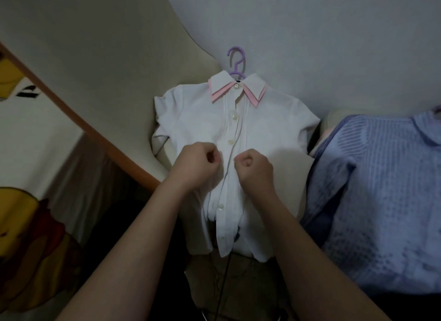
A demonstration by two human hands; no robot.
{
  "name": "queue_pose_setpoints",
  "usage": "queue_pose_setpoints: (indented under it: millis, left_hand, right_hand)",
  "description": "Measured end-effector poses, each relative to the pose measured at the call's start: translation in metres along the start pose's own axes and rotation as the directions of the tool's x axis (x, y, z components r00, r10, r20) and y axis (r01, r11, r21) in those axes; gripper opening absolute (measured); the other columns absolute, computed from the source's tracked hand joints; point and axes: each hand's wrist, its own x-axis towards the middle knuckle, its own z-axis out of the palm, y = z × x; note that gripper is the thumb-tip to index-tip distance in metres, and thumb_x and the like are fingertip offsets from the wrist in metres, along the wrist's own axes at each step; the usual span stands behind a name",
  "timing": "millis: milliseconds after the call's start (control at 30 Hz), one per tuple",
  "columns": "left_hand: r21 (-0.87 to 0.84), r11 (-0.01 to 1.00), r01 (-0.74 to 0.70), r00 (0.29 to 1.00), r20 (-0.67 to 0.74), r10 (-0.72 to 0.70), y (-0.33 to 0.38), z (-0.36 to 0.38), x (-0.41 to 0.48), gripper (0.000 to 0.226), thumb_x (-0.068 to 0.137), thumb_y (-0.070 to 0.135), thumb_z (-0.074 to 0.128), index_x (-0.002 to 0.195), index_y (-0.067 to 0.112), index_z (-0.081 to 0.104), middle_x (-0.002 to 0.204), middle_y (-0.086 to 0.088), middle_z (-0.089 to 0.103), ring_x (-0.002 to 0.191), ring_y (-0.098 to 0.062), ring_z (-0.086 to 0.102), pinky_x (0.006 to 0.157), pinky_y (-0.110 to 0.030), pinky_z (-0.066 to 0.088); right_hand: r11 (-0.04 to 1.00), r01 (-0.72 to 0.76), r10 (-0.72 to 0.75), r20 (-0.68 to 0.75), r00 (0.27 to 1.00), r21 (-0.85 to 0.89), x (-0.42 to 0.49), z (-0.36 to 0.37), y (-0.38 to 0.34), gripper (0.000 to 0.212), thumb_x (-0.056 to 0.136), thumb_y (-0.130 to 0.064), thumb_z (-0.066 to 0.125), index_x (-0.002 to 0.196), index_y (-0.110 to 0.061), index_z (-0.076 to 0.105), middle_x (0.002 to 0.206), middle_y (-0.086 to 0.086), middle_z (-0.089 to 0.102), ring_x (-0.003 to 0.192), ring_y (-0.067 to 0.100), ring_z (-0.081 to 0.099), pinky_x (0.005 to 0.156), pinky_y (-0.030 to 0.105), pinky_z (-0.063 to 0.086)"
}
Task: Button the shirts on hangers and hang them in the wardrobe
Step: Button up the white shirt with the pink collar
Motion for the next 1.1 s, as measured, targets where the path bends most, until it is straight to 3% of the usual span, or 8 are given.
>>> queue_pose_setpoints:
  millis: [100, 200, 333, 467, 600, 867, 967, 1100]
  left_hand:
    - [0.006, 0.997, 0.083, 0.981, 0.176, -0.083, -0.004, 0.011, -0.022, 0.014, 0.084, 0.029, 0.072, 0.093, 0.023, 0.064, 0.087, 0.008, 0.068, 0.085, -0.011, 0.065, 0.077, -0.029, 0.054]
    - [0.053, 0.993, 0.104, 0.985, 0.133, -0.111, -0.001, 0.018, -0.027, 0.025, 0.085, 0.039, 0.071, 0.095, 0.023, 0.056, 0.088, 0.007, 0.065, 0.082, -0.013, 0.063, 0.075, -0.035, 0.055]
    - [0.217, 0.974, 0.061, 0.996, 0.045, -0.073, 0.003, 0.024, -0.025, 0.024, 0.086, 0.044, 0.067, 0.090, 0.024, 0.055, 0.083, 0.006, 0.062, 0.077, -0.015, 0.060, 0.070, -0.035, 0.054]
    - [0.200, 0.978, 0.064, 0.993, 0.084, -0.082, -0.001, 0.015, -0.015, 0.011, 0.085, 0.033, 0.068, 0.081, 0.023, 0.063, 0.078, 0.005, 0.064, 0.079, -0.017, 0.063, 0.069, -0.033, 0.052]
    - [0.118, 0.989, 0.092, 0.992, 0.071, -0.101, -0.005, 0.011, -0.006, 0.013, 0.087, 0.033, 0.070, 0.077, 0.025, 0.070, 0.073, 0.006, 0.069, 0.072, -0.014, 0.067, 0.074, -0.035, 0.058]
    - [0.177, 0.978, 0.112, 0.991, 0.050, -0.123, 0.002, 0.017, 0.003, 0.017, 0.075, 0.043, 0.077, 0.075, 0.026, 0.074, 0.073, 0.006, 0.070, 0.077, -0.013, 0.066, 0.071, -0.033, 0.058]
    - [0.223, 0.966, 0.129, 0.988, 0.057, -0.145, 0.003, 0.016, 0.005, 0.016, 0.073, 0.037, 0.080, 0.074, 0.023, 0.073, 0.073, 0.003, 0.069, 0.077, -0.017, 0.066, 0.067, -0.030, 0.055]
    - [0.159, 0.973, 0.165, 0.980, 0.080, -0.180, 0.000, 0.012, 0.005, 0.016, 0.073, 0.031, 0.081, 0.070, 0.019, 0.073, 0.074, 0.000, 0.070, 0.077, -0.018, 0.066, 0.068, -0.033, 0.057]
  right_hand:
    - [0.995, 0.068, -0.060, 0.105, 0.993, -0.077, -0.017, 0.001, 0.012, 0.014, 0.086, -0.009, 0.059, 0.092, -0.013, 0.070, 0.091, 0.003, 0.066, 0.081, 0.014, 0.058, 0.070, 0.018, 0.040]
    - [0.995, 0.076, -0.067, 0.140, 0.988, -0.059, -0.018, 0.000, 0.012, 0.011, 0.085, -0.010, 0.066, 0.092, -0.017, 0.069, 0.086, 0.002, 0.061, 0.076, 0.011, 0.055, 0.065, 0.008, 0.036]
    - [0.999, 0.034, -0.032, 0.184, 0.982, -0.006, -0.015, -0.003, 0.008, 0.008, 0.085, -0.011, 0.069, 0.089, -0.018, 0.069, 0.075, -0.005, 0.056, 0.071, 0.004, 0.053, 0.063, 0.014, 0.036]
    - [0.999, 0.038, -0.036, 0.187, 0.982, -0.006, -0.012, -0.001, 0.011, 0.004, 0.086, -0.015, 0.072, 0.089, -0.015, 0.070, 0.074, -0.006, 0.055, 0.070, 0.006, 0.052, 0.068, 0.021, 0.038]
    - [0.996, 0.075, -0.066, 0.188, 0.980, -0.044, -0.012, 0.003, 0.011, 0.015, 0.085, -0.026, 0.074, 0.091, -0.013, 0.069, 0.080, -0.002, 0.056, 0.074, 0.012, 0.052, 0.066, 0.026, 0.039]
    - [0.999, 0.008, -0.001, 0.179, 0.984, -0.039, -0.012, 0.005, 0.006, 0.005, 0.082, -0.011, 0.072, 0.084, -0.016, 0.070, 0.070, -0.011, 0.051, 0.065, 0.004, 0.048, 0.060, 0.017, 0.035]
    - [0.999, -0.044, 0.046, 0.199, 0.979, -0.017, -0.009, 0.004, 0.005, 0.008, 0.083, -0.008, 0.069, 0.079, -0.014, 0.072, 0.066, -0.011, 0.054, 0.063, 0.002, 0.049, 0.058, 0.016, 0.036]
    - [0.990, -0.121, 0.101, 0.238, 0.966, 0.070, -0.009, 0.003, 0.004, 0.011, 0.085, -0.006, 0.067, 0.078, -0.010, 0.074, 0.062, -0.010, 0.058, 0.062, 0.003, 0.053, 0.059, 0.014, 0.039]
